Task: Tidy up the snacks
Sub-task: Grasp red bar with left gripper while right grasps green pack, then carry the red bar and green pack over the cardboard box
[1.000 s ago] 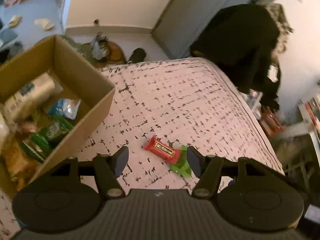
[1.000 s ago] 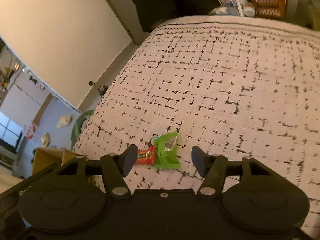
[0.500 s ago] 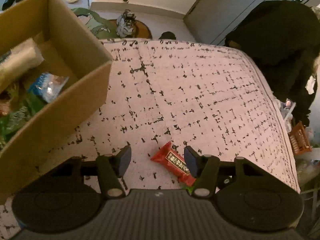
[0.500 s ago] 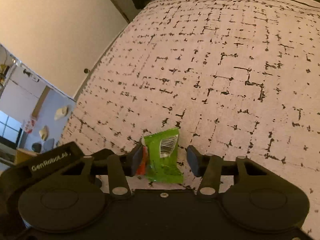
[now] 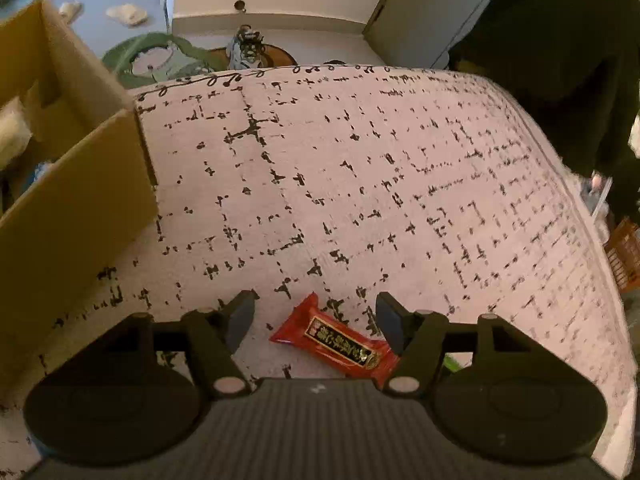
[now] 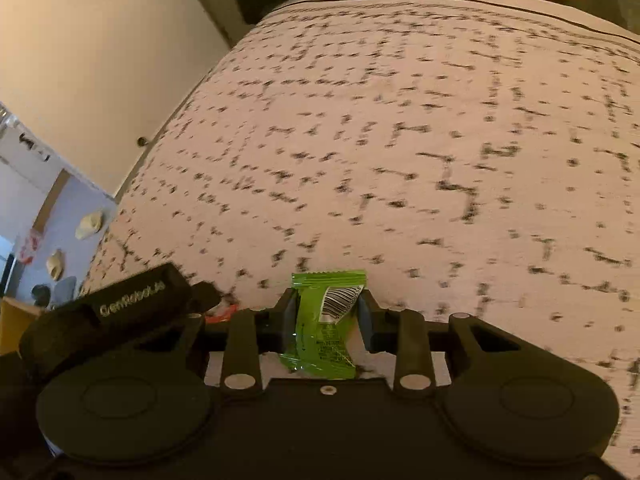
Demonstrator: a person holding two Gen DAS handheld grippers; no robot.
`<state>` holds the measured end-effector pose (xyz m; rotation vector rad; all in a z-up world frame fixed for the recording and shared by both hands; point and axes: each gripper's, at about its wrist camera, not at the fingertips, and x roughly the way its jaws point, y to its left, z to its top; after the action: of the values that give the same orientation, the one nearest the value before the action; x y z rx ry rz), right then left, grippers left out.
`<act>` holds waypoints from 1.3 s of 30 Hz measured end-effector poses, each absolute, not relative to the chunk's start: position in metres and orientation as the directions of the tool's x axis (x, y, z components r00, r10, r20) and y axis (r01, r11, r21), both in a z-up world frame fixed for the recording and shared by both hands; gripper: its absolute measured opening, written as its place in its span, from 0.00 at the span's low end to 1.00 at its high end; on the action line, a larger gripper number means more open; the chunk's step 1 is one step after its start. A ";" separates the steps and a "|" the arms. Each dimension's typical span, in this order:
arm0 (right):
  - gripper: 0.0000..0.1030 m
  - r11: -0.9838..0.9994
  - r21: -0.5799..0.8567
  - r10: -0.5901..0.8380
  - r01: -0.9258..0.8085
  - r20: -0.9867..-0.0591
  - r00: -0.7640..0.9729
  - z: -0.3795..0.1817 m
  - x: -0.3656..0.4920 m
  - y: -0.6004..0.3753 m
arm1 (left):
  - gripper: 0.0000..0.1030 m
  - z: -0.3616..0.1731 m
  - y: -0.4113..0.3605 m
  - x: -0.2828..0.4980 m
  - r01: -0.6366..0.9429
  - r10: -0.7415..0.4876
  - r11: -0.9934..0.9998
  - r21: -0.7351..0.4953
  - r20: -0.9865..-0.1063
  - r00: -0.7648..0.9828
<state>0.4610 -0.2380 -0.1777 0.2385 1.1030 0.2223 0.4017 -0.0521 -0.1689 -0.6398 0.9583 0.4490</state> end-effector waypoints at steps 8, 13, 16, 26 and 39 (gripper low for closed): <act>0.31 0.957 0.275 0.286 -0.089 -0.858 0.427 -0.176 0.448 -0.234 | 0.54 -0.169 -0.065 0.400 -0.578 0.131 0.789 -0.210 -0.860 0.493; 0.31 0.953 0.282 0.300 -0.107 -0.848 0.436 -0.169 0.442 -0.229 | 0.23 -0.168 -0.063 0.386 -0.565 0.155 0.806 -0.177 -0.858 0.490; 0.31 0.949 0.289 0.314 -0.123 -0.836 0.450 -0.158 0.434 -0.232 | 0.03 -0.167 -0.059 0.378 -0.560 0.125 0.802 -0.207 -0.859 0.497; 0.31 0.932 0.326 0.361 -0.160 -0.792 0.492 -0.126 0.416 -0.230 | 0.00 -0.137 -0.059 0.340 -0.524 0.117 0.811 -0.261 -0.805 0.582; 0.31 0.893 0.404 0.445 -0.199 -0.727 0.523 -0.092 0.395 -0.216 | 0.00 -0.099 -0.020 0.305 -0.479 0.045 0.782 -0.399 -0.731 0.681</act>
<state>0.3948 -0.2163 -0.0922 0.2862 0.9470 0.3917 0.3050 -0.0201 -0.0988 -0.6149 0.7739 0.3158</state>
